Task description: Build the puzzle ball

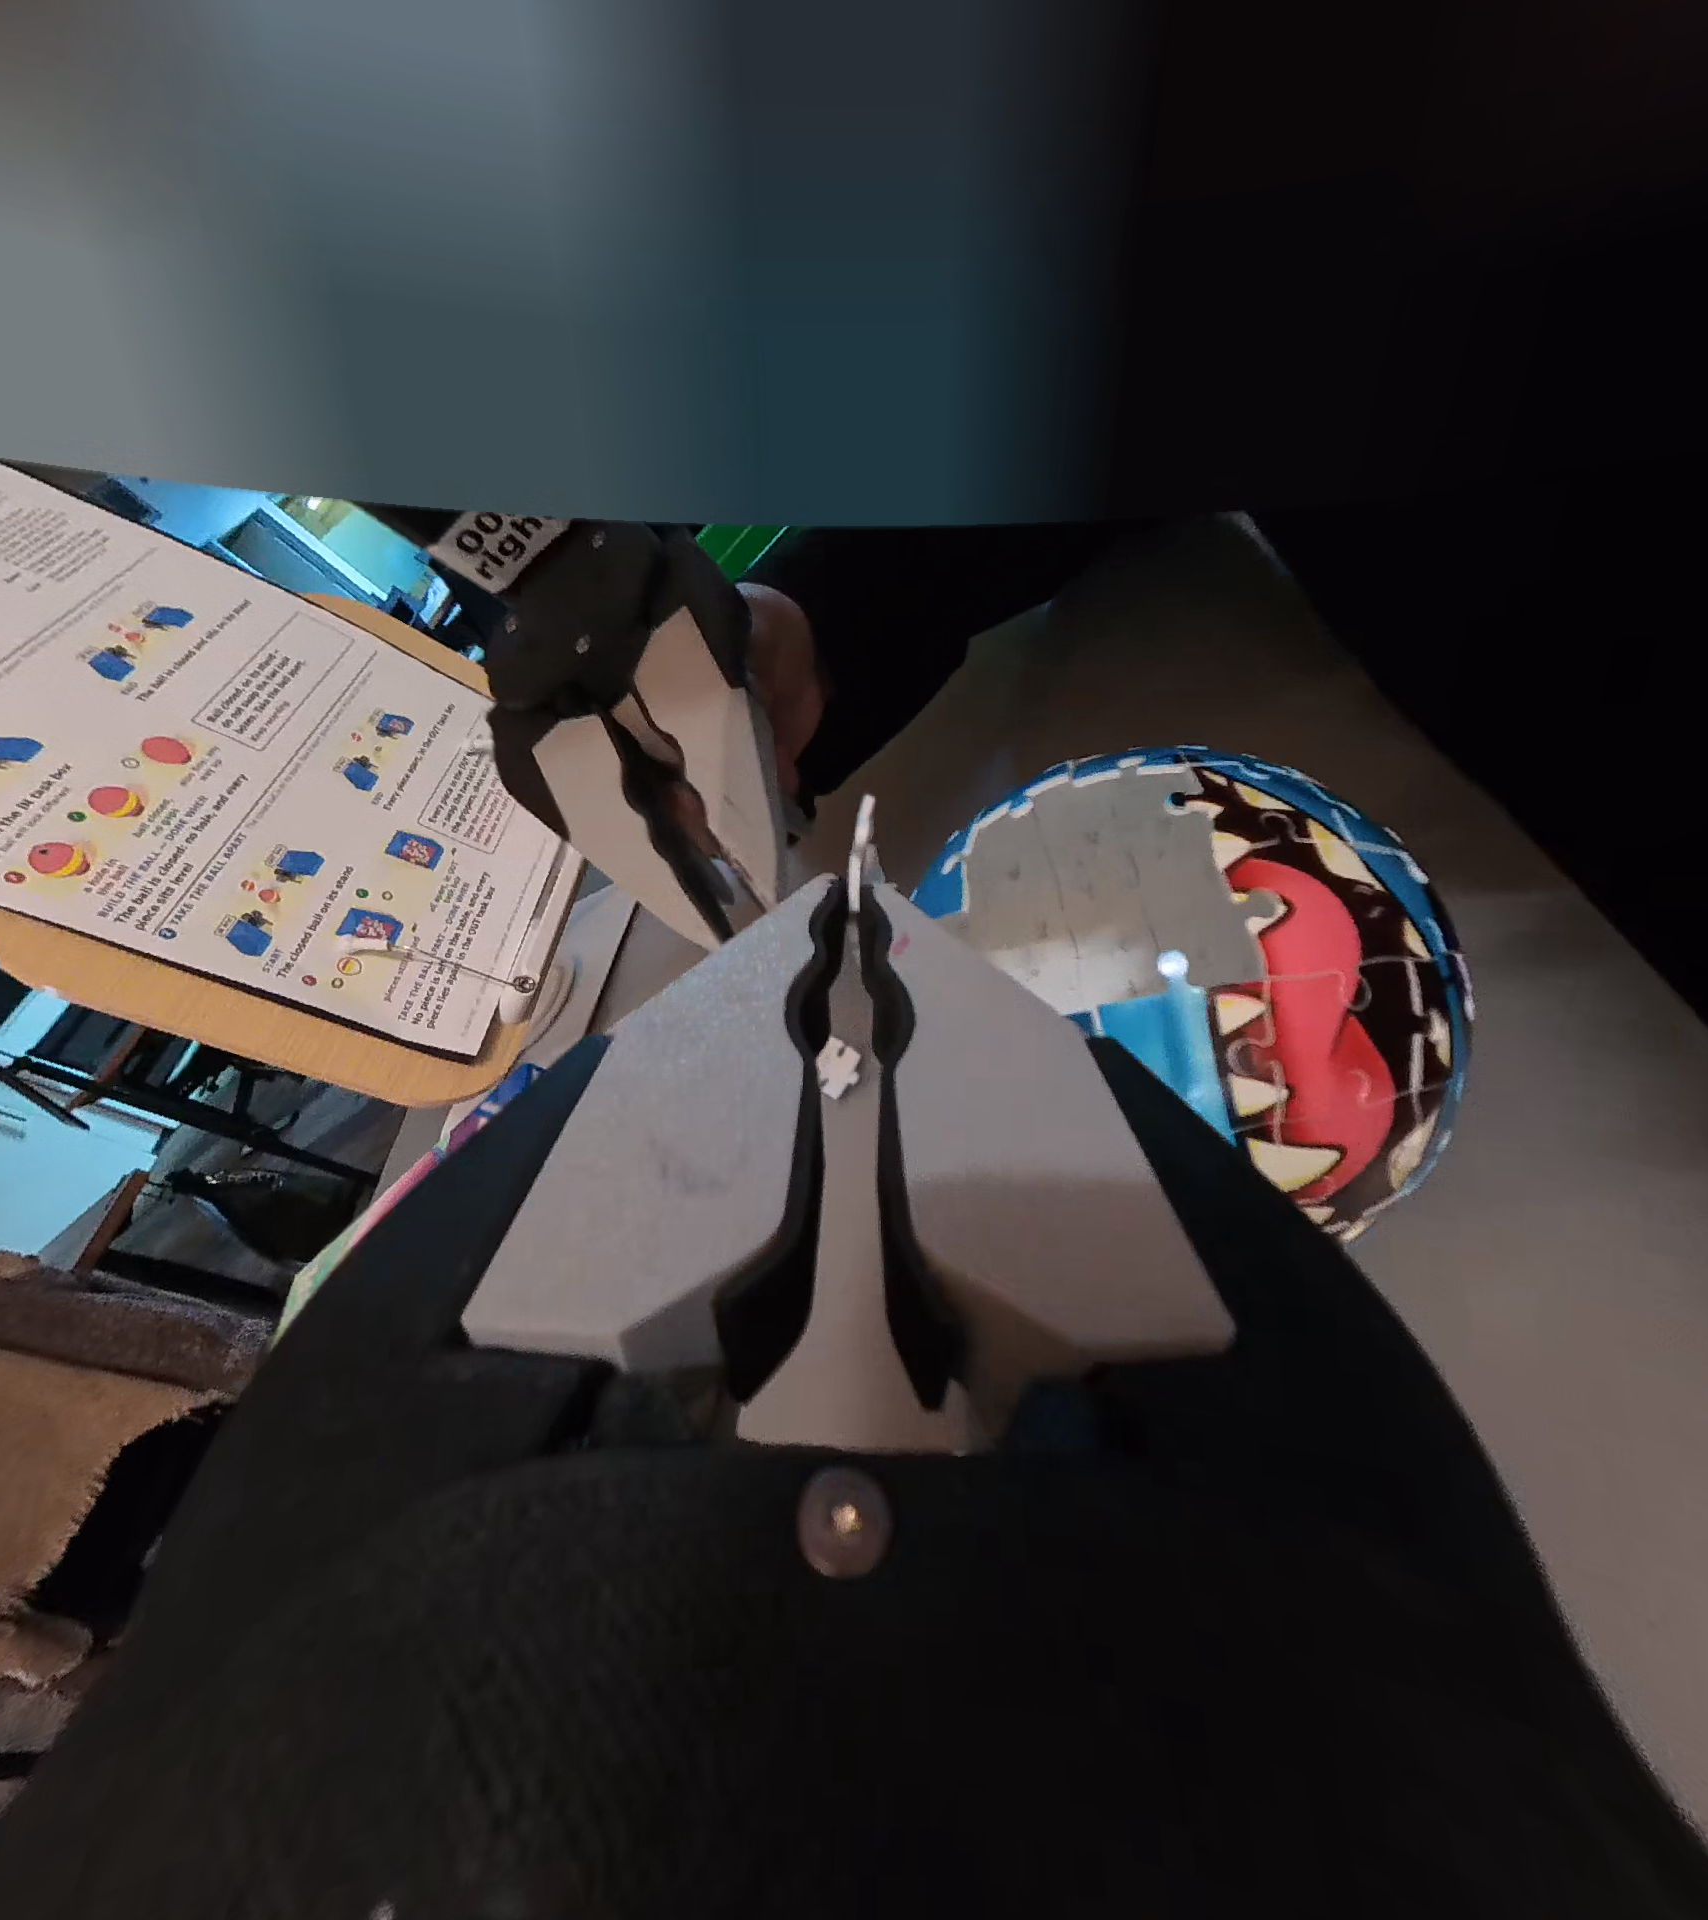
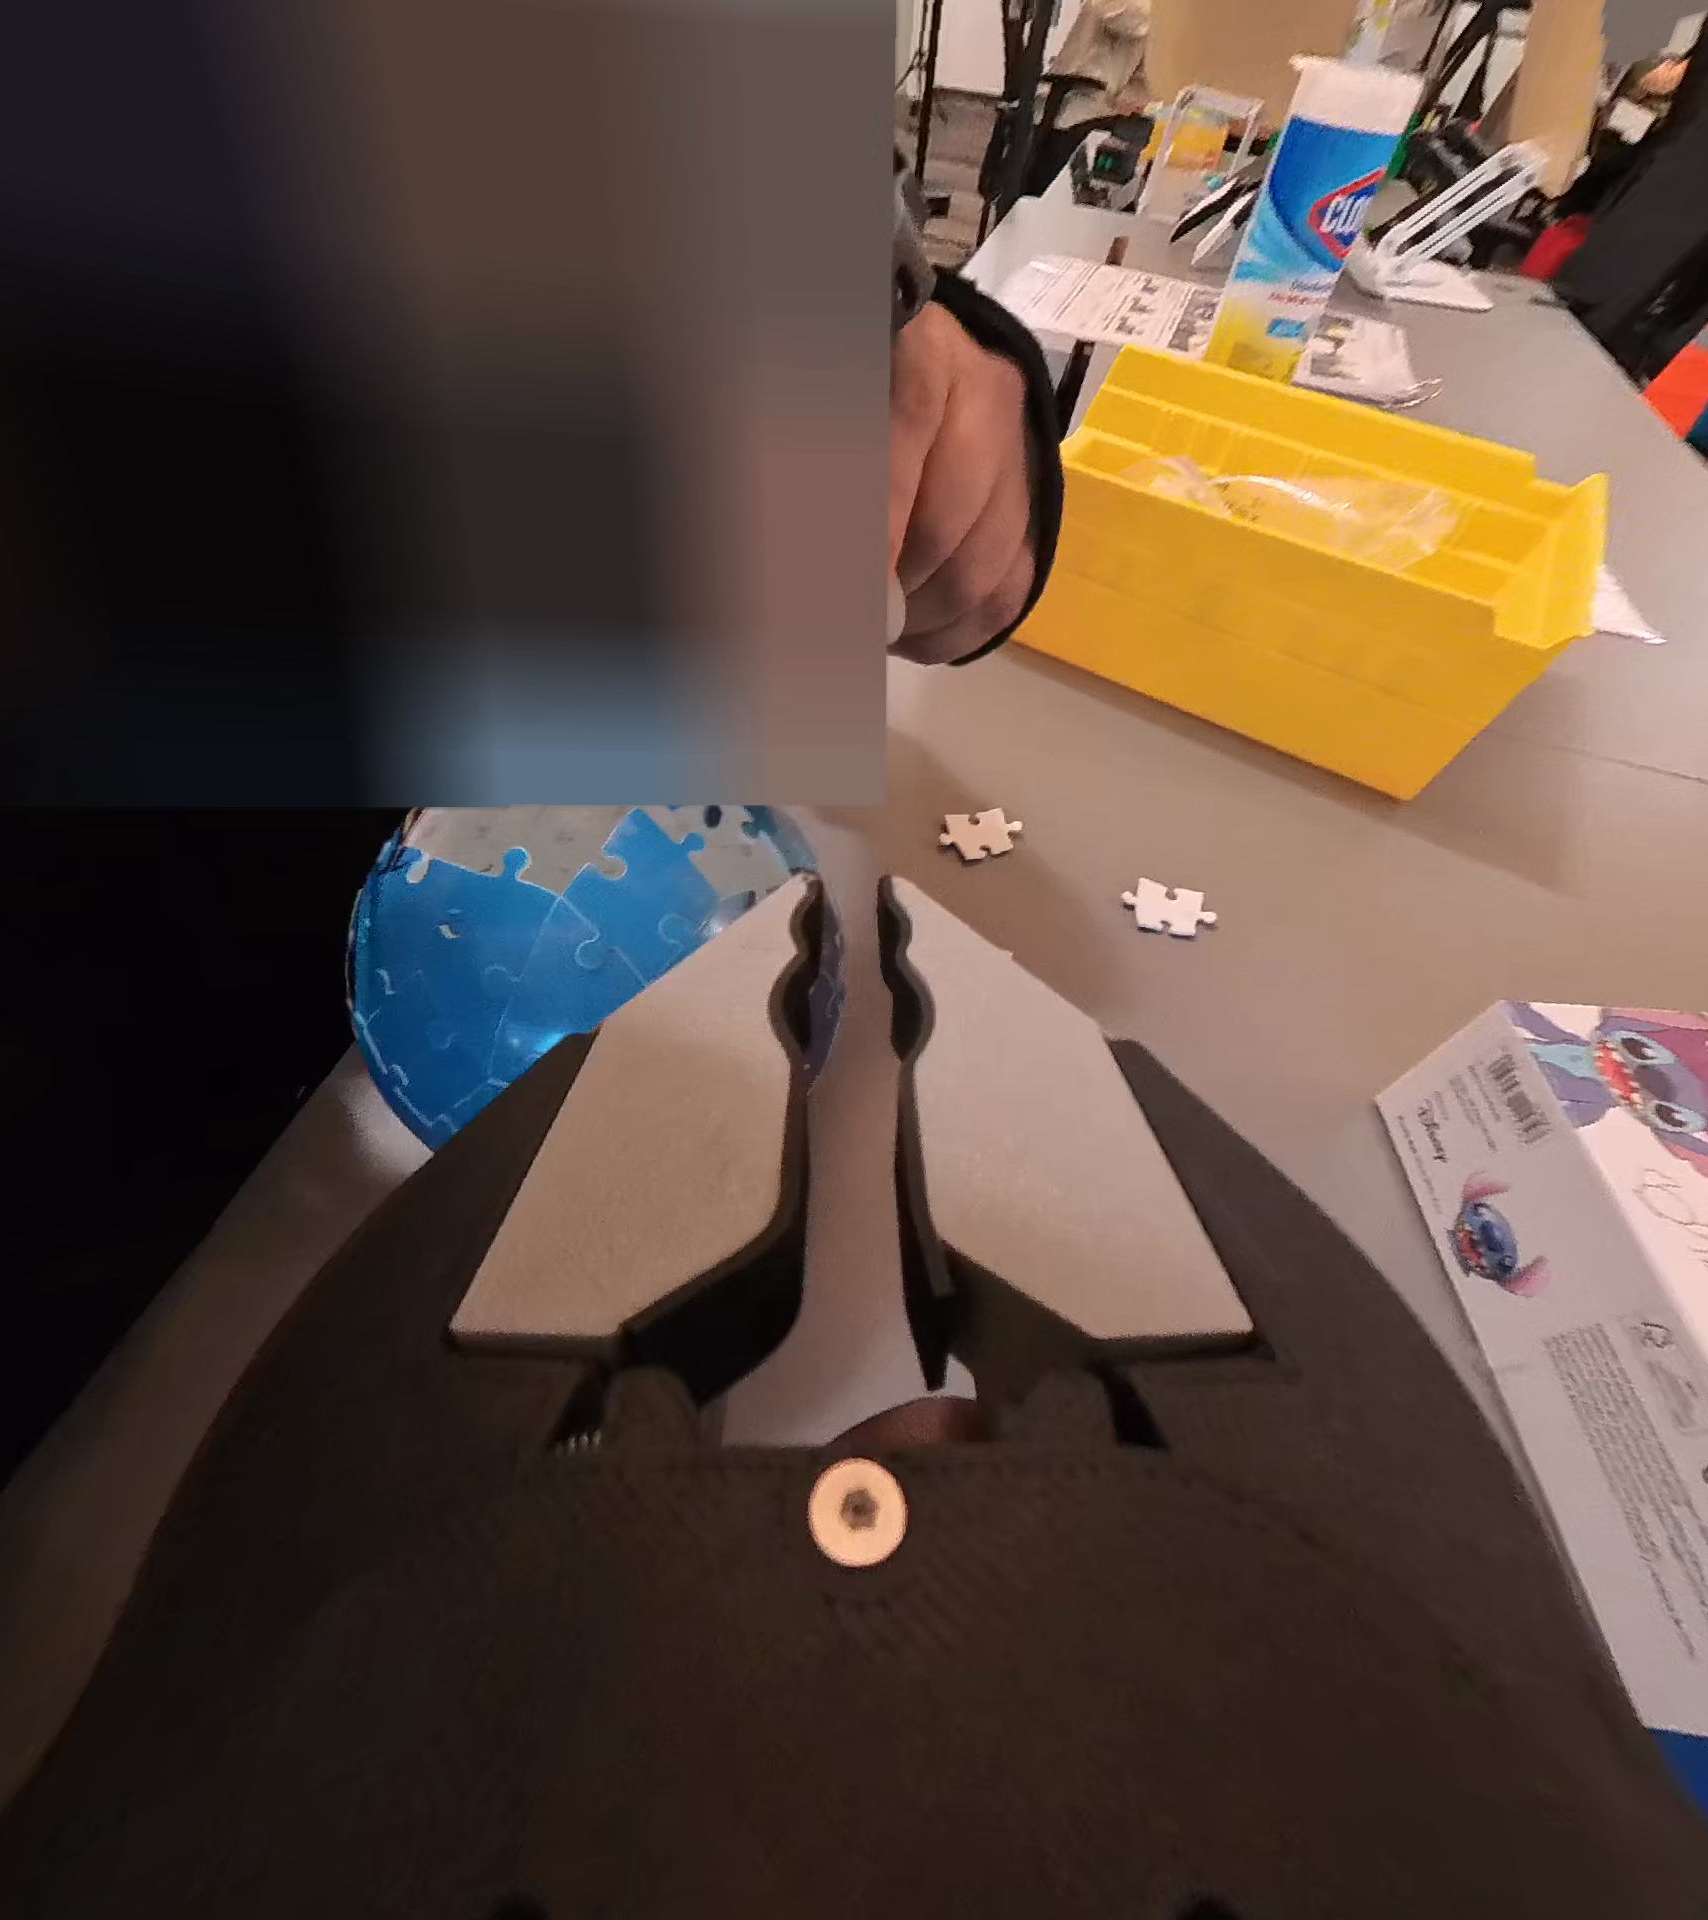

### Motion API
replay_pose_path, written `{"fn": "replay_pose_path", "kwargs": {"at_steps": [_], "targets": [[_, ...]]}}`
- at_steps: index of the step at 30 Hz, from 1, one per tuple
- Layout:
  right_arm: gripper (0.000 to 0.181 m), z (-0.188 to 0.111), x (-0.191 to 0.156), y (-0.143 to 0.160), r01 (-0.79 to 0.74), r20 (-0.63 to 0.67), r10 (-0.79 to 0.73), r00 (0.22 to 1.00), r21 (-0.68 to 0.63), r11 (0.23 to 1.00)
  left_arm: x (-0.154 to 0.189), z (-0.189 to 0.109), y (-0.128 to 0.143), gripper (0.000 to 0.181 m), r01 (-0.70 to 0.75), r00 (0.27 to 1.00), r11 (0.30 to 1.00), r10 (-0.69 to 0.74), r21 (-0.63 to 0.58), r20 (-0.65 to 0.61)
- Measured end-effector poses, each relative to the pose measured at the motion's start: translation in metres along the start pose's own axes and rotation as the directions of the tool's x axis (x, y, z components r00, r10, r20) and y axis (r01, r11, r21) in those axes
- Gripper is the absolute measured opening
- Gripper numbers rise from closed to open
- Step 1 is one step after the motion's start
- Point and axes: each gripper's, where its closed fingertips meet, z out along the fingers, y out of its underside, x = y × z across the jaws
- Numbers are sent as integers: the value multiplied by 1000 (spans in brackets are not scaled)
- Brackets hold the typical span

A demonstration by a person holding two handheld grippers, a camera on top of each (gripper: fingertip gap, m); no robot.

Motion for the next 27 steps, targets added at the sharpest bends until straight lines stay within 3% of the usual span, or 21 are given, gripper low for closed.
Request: {"fn": "replay_pose_path", "kwargs": {"at_steps": [9,14,19,27], "targets": [[16,7,-19,-2,6,183,-8,983,11,1000,0,10,10,0,-73,997,996,73,-54,11],[19,6,-19,-15,36,341,-62,938,82,996,-7,7,-5,0,-84,995,996,81,44,64],[24,2,-31,-27,-36,552,-41,833,129,991,-13,4,-15,0,-106,989,990,95,97,115],[21,15,-38,-25,21,561,-81,824,112,993,-10,8,-10,0,-100,990,990,90,97,107]]}}
